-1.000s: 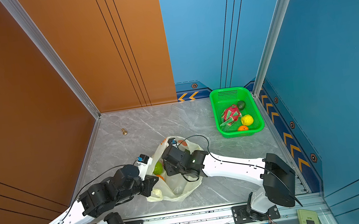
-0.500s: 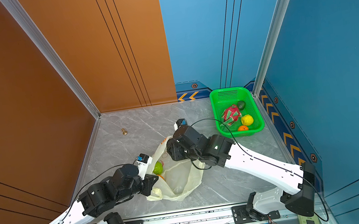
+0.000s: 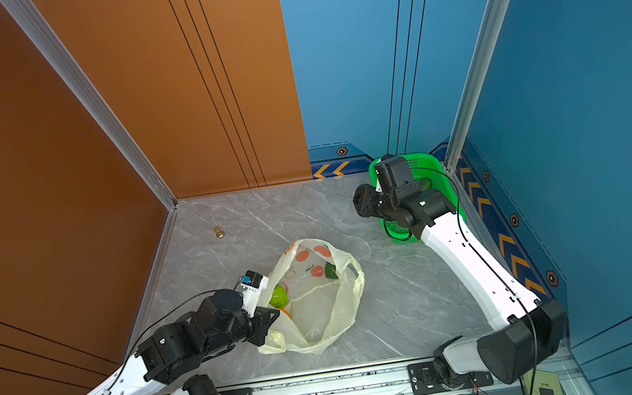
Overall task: Untie the knot of the plastic bag and take out the fruit
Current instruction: 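Lift the dark avocado out of the bag toward the green basket, then lower the dark avocado into the green basket and open the right gripper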
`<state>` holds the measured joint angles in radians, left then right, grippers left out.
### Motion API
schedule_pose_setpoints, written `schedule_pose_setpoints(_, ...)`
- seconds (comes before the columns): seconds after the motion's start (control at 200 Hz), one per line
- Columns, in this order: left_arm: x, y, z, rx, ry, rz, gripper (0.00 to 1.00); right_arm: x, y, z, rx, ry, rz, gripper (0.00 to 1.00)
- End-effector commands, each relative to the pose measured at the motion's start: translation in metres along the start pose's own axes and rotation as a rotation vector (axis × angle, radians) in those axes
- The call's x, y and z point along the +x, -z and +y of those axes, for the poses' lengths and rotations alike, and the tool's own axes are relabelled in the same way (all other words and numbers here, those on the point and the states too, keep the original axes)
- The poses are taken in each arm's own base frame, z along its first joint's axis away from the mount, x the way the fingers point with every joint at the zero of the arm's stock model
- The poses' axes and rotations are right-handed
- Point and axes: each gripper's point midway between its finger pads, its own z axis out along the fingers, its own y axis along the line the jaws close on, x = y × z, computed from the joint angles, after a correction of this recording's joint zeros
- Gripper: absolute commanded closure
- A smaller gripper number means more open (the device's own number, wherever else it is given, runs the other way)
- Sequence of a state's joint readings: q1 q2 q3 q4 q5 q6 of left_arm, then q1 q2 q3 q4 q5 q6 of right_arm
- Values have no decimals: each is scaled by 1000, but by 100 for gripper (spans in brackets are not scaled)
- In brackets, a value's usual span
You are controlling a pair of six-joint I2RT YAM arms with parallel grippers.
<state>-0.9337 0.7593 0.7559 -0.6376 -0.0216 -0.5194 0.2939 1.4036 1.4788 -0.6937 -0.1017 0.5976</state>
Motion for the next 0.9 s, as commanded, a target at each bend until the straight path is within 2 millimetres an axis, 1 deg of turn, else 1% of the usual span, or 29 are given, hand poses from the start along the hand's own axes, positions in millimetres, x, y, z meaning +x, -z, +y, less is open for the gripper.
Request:
schedule_pose_setpoints(0.0, -6, 1, -2, 14, -12, -23, 100, -31, -24, -19, 10, 14, -37, 61)
schedule_pose_setpoints(0.095, -7, 0, -3, 14, -12, -23, 100, -52, -54, -46, 69, 5, -46, 61)
schedule_pose_setpoints(0.185, -8, 0, -4, 19, -15, -22, 100, -69, -83, -67, 123, 22, -41, 61)
schedule_pose_setpoints(0.29, -8, -1, -4, 17, -19, -18, 100, -84, -116, -89, 187, 50, -26, 61)
schedule_pose_setpoints(0.31, -8, -2, -4, 15, -19, -18, 100, -86, -122, -93, 199, 56, -20, 61)
schedule_pose_setpoints(0.325, -9, -1, -4, 17, -18, -19, 100, -83, -129, -98, 212, 57, -5, 61)
schedule_pose_setpoints(0.34, -9, -2, -4, 15, -18, -18, 100, -91, -130, -96, 212, 65, -20, 61)
schedule_pose_setpoints(0.456, -10, -1, -4, 15, -22, -19, 100, -98, -160, -117, 271, 79, 13, 61)
schedule_pose_setpoints(0.471, -10, -1, -5, 15, -22, -19, 100, -101, -159, -117, 273, 80, 8, 61)
schedule_pose_setpoints(0.481, -10, -1, -4, 13, -22, -20, 100, -97, -168, -122, 282, 78, 25, 61)
schedule_pose_setpoints(0.496, -10, -2, -4, 13, -22, -20, 100, -96, -173, -126, 288, 78, 32, 60)
schedule_pose_setpoints(0.571, -11, -1, -4, 12, -16, -23, 100, -96, -187, -136, 312, 77, 49, 60)
schedule_pose_setpoints(0.636, -12, 0, -4, 9, -11, -29, 100, -93, -199, -145, 327, 71, 76, 59)
schedule_pose_setpoints(0.781, -11, -1, -3, 4, -9, -28, 100, -84, -213, -157, 358, 66, 104, 54)
schedule_pose_setpoints(0.831, -12, -1, -4, 5, -10, -28, 100, -82, -214, -160, 365, 63, 110, 53)
schedule_pose_setpoints(0.896, -13, -1, -4, 4, -13, -29, 100, -80, -215, -163, 378, 62, 114, 47)
